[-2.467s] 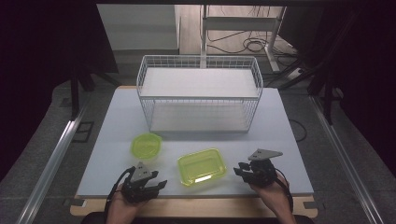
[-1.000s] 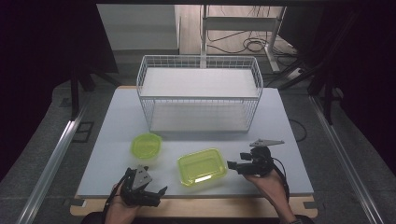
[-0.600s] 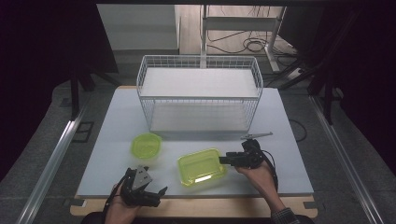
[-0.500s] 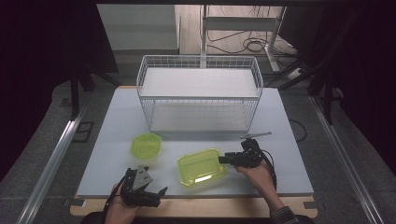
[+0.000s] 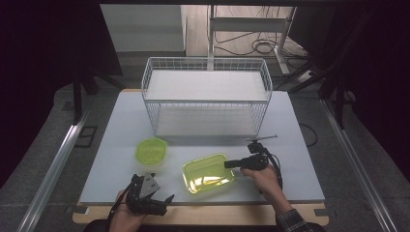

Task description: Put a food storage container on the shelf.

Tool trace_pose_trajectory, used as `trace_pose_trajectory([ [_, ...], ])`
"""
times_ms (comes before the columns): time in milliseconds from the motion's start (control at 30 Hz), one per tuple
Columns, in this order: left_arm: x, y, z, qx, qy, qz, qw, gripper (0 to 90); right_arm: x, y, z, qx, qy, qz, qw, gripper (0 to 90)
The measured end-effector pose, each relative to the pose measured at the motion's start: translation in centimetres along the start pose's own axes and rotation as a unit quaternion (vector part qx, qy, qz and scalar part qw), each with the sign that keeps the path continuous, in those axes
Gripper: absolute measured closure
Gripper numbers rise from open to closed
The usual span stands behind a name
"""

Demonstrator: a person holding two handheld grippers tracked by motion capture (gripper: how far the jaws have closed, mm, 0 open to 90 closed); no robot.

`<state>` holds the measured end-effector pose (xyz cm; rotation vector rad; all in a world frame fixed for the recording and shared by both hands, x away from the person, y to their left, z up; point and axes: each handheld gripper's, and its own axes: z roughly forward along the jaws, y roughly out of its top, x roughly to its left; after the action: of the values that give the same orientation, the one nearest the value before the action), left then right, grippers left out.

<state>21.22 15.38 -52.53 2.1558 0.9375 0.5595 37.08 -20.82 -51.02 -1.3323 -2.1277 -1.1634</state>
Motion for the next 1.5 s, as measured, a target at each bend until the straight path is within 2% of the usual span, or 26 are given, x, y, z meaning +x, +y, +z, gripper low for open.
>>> trace_pose_trajectory([
  [133, 0.1, 0.0, -0.1, -0.003, 0.0, -0.005, 1.0, 5.3, 0.4, 0.1, -0.2, 0.002, 0.006, 0.0, 1.0, 79.6],
  [200, 0.2, 0.0, -0.2, -0.005, 0.001, -0.006, 1.0, 5.2, 0.8, 0.2, -0.4, 0.0, -0.004, -0.009, 0.9999, 79.8],
  [500, 0.4, 0.0, -0.3, -0.016, 0.005, -0.018, 0.9997, 3.4, 1.5, 0.8, -2.2, -0.035, 0.013, -0.006, 0.9993, 79.9],
  [667, 0.6, -0.1, -0.3, -0.021, 0.0, -0.027, 0.9994, 2.3, 1.9, 1.2, -3.1, -0.051, 0.023, -0.002, 0.9984, 79.9],
  [1200, 0.3, -0.1, 0.4, 0.007, -0.009, -0.014, 0.9998, 2.2, 3.4, 3.1, -5.6, -0.088, 0.041, 0.0, 0.9953, 79.9],
  [1500, 0.1, 0.0, 0.6, 0.016, -0.012, -0.006, 0.9998, 2.2, 4.5, 4.5, -6.7, -0.099, 0.043, -0.004, 0.9942, 79.9],
])
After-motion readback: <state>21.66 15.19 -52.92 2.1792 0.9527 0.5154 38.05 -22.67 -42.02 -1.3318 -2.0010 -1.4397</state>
